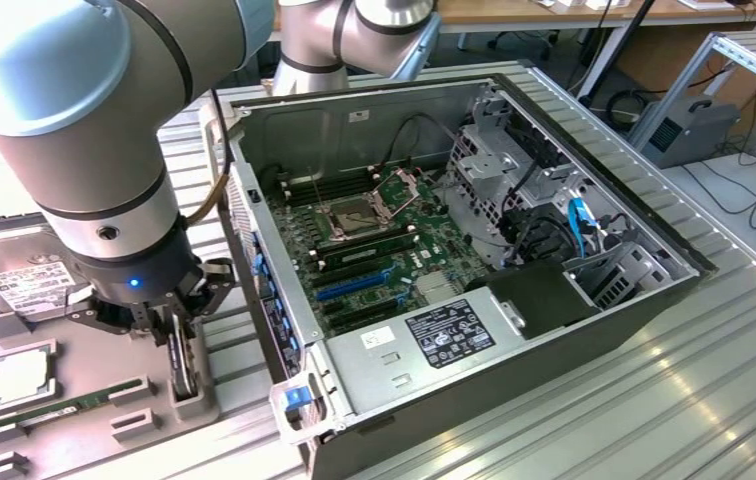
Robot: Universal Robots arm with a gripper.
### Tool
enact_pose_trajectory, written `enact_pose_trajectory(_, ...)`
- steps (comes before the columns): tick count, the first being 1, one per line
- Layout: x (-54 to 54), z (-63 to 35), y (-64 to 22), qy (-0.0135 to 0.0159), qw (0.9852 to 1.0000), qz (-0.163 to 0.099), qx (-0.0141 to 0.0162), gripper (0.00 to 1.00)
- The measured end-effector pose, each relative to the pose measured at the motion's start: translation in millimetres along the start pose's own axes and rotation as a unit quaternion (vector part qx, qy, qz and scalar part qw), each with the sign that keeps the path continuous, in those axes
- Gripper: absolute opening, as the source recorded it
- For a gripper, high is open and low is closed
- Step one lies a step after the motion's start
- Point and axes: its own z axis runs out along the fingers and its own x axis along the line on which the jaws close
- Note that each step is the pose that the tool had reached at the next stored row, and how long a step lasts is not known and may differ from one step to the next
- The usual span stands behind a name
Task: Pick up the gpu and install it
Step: 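Pick up the gpu and move the gpu toward the slot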
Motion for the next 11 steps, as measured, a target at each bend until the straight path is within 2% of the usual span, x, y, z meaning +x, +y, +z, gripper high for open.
enact_pose_trajectory(1,0.0,0.0,0.0,0.0001,1.0,0.0,0.0,0.33)
enact_pose_trajectory(2,0.0,0.0,0.0,0.0,1.0,0.0,0.0,0.27)
enact_pose_trajectory(6,0.0,0.0,0.0,0.0,1.0,0.0,0.0,0.27)
enact_pose_trajectory(8,0.1,0.0,0.1,0.0007,0.9999,-0.017,-0.0003,0.27)
enact_pose_trajectory(11,0.0,-0.6,0.1,0.0008,0.9998,-0.02,-0.0009,0.27)
